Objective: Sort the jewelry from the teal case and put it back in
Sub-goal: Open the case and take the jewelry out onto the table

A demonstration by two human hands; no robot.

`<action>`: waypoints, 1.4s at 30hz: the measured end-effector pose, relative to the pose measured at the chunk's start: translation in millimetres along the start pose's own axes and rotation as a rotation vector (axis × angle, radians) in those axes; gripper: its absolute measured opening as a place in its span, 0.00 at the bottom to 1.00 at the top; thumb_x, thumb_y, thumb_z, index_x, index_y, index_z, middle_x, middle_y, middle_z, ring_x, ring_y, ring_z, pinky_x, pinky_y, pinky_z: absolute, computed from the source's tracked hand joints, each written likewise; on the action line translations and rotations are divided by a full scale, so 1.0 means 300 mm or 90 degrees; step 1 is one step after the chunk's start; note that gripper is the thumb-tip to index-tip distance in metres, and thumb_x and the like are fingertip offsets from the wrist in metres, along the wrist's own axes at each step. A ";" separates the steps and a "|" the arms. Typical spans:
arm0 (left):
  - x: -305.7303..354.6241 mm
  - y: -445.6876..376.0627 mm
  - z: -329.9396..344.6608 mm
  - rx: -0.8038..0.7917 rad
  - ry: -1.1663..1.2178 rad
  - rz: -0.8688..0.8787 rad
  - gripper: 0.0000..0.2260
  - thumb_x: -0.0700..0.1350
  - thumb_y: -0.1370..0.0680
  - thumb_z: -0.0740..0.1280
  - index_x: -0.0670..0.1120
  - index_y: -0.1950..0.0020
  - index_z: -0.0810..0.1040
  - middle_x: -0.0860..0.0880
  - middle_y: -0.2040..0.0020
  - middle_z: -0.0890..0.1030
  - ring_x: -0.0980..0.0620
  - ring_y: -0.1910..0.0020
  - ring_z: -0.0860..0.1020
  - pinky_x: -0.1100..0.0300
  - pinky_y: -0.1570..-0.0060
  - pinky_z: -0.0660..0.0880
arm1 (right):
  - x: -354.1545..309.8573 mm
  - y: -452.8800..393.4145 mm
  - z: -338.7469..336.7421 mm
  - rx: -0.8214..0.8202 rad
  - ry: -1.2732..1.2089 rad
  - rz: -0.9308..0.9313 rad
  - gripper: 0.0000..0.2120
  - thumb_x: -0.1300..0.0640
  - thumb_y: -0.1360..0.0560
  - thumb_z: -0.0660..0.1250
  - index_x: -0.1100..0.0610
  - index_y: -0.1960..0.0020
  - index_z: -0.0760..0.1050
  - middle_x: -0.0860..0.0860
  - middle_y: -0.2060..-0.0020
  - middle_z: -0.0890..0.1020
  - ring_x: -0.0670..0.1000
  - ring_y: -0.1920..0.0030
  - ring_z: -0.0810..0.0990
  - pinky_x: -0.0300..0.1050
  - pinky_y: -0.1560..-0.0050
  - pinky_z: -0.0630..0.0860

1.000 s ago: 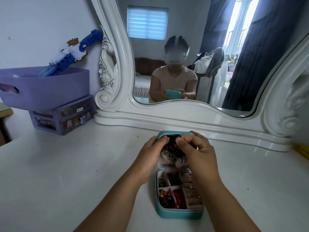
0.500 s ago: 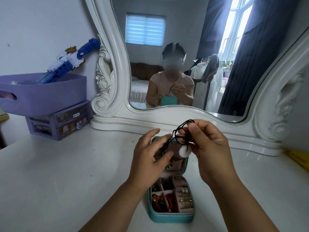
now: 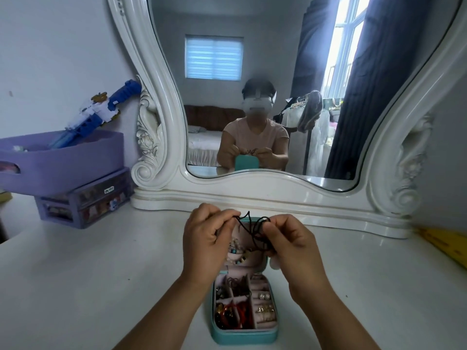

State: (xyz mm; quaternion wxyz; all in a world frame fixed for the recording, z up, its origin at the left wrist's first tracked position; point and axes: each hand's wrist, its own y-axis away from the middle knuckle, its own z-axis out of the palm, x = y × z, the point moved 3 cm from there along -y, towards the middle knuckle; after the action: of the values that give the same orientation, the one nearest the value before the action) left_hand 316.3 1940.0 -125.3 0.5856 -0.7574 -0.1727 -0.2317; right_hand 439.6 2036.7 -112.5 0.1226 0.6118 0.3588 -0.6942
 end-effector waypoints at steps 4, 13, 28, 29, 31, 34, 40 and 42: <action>0.051 -0.034 -0.002 -0.007 0.069 -0.046 0.07 0.46 0.26 0.65 0.53 0.53 0.82 0.58 0.56 0.80 0.61 0.55 0.78 0.68 0.54 0.74 | 0.011 0.006 -0.003 -0.028 0.018 -0.001 0.07 0.62 0.26 0.65 0.62 0.62 0.74 0.51 0.73 0.75 0.46 0.72 0.71 0.36 0.72 0.68; 0.173 -0.100 0.070 -0.113 0.331 -0.323 0.07 0.41 0.20 0.58 0.47 0.53 0.75 0.46 0.70 0.81 0.52 0.79 0.75 0.65 0.78 0.71 | 0.006 0.032 -0.074 -0.044 0.016 0.017 0.07 0.61 0.24 0.63 0.64 0.59 0.72 0.55 0.71 0.77 0.48 0.73 0.70 0.38 0.75 0.68; 0.207 0.074 0.362 -0.365 0.056 -0.224 0.08 0.41 0.23 0.64 0.43 0.48 0.81 0.47 0.49 0.83 0.53 0.50 0.79 0.64 0.48 0.73 | 0.156 0.148 -0.278 -0.073 -0.162 0.378 0.11 0.71 0.26 0.58 0.64 0.47 0.74 0.59 0.68 0.80 0.53 0.73 0.73 0.45 0.69 0.71; 0.207 0.088 0.371 -0.405 -0.008 -0.189 0.09 0.42 0.23 0.63 0.43 0.46 0.81 0.47 0.47 0.83 0.52 0.47 0.79 0.65 0.46 0.71 | 0.166 0.145 -0.291 -0.062 -0.109 0.358 0.11 0.70 0.26 0.60 0.62 0.46 0.74 0.58 0.65 0.81 0.53 0.70 0.76 0.46 0.65 0.74; 0.196 0.111 0.383 -0.460 -0.106 -0.129 0.10 0.41 0.22 0.61 0.41 0.46 0.80 0.45 0.43 0.81 0.48 0.42 0.77 0.61 0.42 0.70 | 0.182 0.130 -0.325 -0.033 0.097 0.274 0.13 0.65 0.26 0.62 0.58 0.43 0.74 0.53 0.57 0.83 0.51 0.58 0.81 0.46 0.52 0.77; 0.170 0.134 0.400 -0.513 -0.155 -0.093 0.11 0.37 0.22 0.58 0.37 0.44 0.78 0.43 0.38 0.77 0.45 0.38 0.74 0.54 0.39 0.70 | 0.168 0.123 -0.359 0.020 0.255 0.168 0.13 0.62 0.25 0.62 0.52 0.43 0.75 0.47 0.52 0.81 0.44 0.51 0.78 0.32 0.52 0.72; 0.145 0.143 0.413 -0.651 -0.150 -0.041 0.26 0.30 0.26 0.58 0.49 0.31 0.68 0.50 0.25 0.60 0.51 0.28 0.64 0.59 0.31 0.63 | 0.161 0.119 -0.389 0.088 0.282 0.108 0.10 0.62 0.24 0.62 0.54 0.45 0.77 0.47 0.53 0.80 0.42 0.54 0.77 0.30 0.57 0.68; 0.157 0.133 0.391 -0.624 -0.146 -0.010 0.23 0.33 0.25 0.59 0.51 0.33 0.71 0.51 0.25 0.62 0.52 0.33 0.70 0.62 0.36 0.67 | 0.163 0.123 -0.387 0.076 0.293 0.095 0.10 0.61 0.25 0.63 0.53 0.46 0.77 0.44 0.56 0.79 0.37 0.56 0.76 0.26 0.58 0.67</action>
State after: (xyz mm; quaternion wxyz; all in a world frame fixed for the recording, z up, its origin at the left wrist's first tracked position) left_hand 394.2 2042.8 -155.7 0.1369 -0.9626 -0.1125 -0.2049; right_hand 539.6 2098.7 -170.4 0.0524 0.7846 0.2897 -0.5457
